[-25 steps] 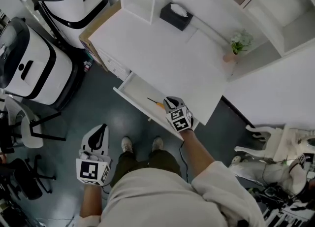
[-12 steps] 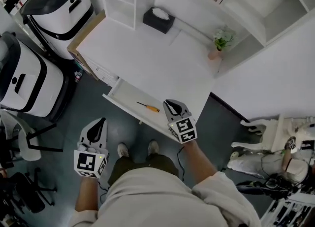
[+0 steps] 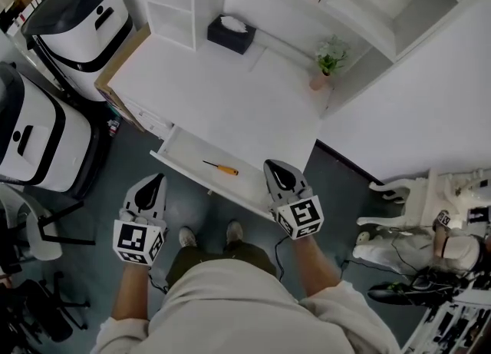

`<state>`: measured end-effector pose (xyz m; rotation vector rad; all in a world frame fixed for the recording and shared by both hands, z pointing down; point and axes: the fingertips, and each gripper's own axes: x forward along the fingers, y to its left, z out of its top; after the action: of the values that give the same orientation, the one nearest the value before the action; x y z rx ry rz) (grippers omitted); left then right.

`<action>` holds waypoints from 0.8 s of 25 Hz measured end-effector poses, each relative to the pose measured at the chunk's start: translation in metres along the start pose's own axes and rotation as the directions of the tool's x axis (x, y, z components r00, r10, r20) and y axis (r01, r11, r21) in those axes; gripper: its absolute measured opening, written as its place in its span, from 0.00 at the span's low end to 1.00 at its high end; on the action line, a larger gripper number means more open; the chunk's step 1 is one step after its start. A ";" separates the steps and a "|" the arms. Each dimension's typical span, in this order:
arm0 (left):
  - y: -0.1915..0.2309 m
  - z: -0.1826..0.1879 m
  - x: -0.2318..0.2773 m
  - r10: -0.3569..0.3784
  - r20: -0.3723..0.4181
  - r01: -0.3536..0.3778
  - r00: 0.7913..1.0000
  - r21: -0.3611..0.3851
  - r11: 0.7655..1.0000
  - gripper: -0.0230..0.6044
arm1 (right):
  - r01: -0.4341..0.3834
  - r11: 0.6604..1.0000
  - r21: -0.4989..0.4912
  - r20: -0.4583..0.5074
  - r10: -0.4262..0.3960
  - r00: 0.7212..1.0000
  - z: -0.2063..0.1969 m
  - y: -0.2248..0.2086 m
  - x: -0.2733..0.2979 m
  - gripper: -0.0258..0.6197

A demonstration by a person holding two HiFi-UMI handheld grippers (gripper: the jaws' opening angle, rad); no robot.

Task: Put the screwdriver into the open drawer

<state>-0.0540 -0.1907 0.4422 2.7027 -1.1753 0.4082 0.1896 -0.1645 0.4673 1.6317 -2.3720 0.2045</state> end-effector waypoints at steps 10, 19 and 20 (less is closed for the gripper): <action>-0.012 0.000 0.013 -0.032 -0.007 0.032 0.999 0.006 0.999 0.04 | 0.029 0.999 0.018 0.029 -0.029 0.999 0.008 -0.005 -0.026 0.05; -0.016 -0.001 0.015 -0.031 -0.014 0.032 0.999 0.011 0.999 0.04 | 0.023 1.000 0.016 0.037 -0.024 0.999 0.008 -0.007 -0.027 0.04; -0.016 -0.001 0.014 -0.031 -0.014 0.031 0.999 0.011 0.999 0.04 | 0.022 1.000 0.017 0.038 -0.023 0.999 0.008 -0.007 -0.027 0.05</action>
<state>-0.0333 -0.1898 0.4469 2.7193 -1.1291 0.4293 0.2044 -0.1447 0.4513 1.6838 -2.3850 0.1912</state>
